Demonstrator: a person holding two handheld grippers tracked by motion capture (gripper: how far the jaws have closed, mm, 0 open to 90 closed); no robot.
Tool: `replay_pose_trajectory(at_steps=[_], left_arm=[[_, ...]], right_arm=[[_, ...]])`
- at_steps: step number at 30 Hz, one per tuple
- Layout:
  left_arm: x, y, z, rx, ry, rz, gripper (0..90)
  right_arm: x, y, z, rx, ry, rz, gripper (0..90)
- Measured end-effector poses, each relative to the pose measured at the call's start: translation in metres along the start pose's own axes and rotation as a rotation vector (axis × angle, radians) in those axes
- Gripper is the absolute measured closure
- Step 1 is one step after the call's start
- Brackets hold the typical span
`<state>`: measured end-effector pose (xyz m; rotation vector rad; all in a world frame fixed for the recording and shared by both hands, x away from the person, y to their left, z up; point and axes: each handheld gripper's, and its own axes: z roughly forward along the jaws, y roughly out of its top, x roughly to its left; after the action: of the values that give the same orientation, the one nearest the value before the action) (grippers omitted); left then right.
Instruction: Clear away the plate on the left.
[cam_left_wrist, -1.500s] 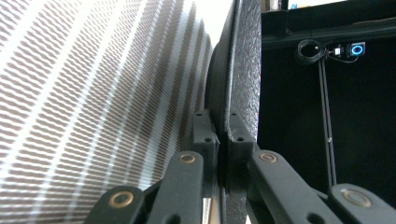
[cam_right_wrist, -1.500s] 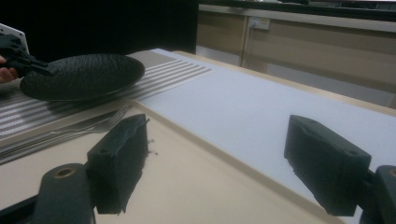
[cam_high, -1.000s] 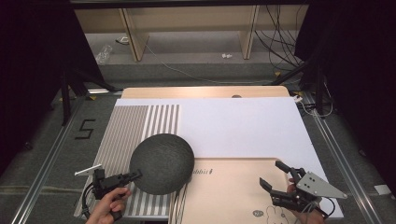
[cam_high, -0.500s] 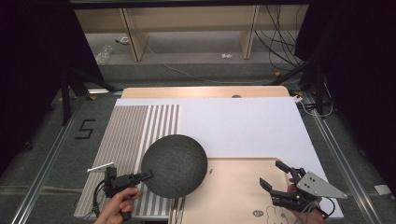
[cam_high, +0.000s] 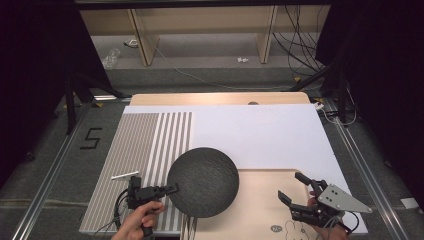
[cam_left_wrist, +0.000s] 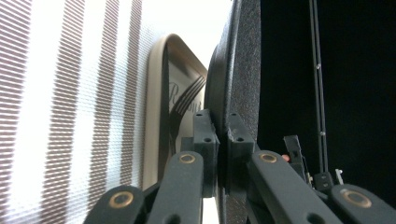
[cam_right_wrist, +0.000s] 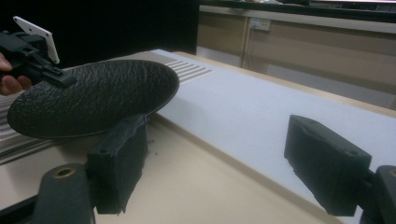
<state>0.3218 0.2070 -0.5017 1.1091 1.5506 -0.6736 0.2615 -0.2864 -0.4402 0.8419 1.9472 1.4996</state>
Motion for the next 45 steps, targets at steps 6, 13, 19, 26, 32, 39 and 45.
replay_pose_trajectory(at_steps=[6,13,19,26,32,39,45], left_arm=[[-0.003,-0.004,0.011,0.034,-0.009,0.004,85.6],[-0.007,-0.008,0.022,0.065,-0.006,0.019,85.7],[-0.011,-0.012,0.032,0.092,-0.008,0.029,85.7],[-0.015,-0.018,0.044,0.129,-0.007,0.037,85.6],[-0.016,-0.023,0.054,0.164,0.004,0.048,85.6],[-0.019,-0.030,0.068,0.210,0.013,0.063,85.6],[-0.021,-0.038,0.079,0.254,0.019,0.070,85.6]], right_arm=[[0.000,0.000,0.000,-0.001,0.000,0.000,22.3],[0.000,0.000,0.000,-0.001,0.000,0.000,22.3],[0.000,0.000,0.000,-0.002,-0.001,0.000,22.3],[0.000,0.000,-0.001,-0.005,-0.001,0.001,22.2],[-0.001,0.000,-0.001,-0.008,0.000,0.003,22.3],[-0.001,0.001,-0.001,-0.009,0.000,0.004,22.2],[-0.001,0.000,-0.001,-0.012,0.001,0.005,22.2]])
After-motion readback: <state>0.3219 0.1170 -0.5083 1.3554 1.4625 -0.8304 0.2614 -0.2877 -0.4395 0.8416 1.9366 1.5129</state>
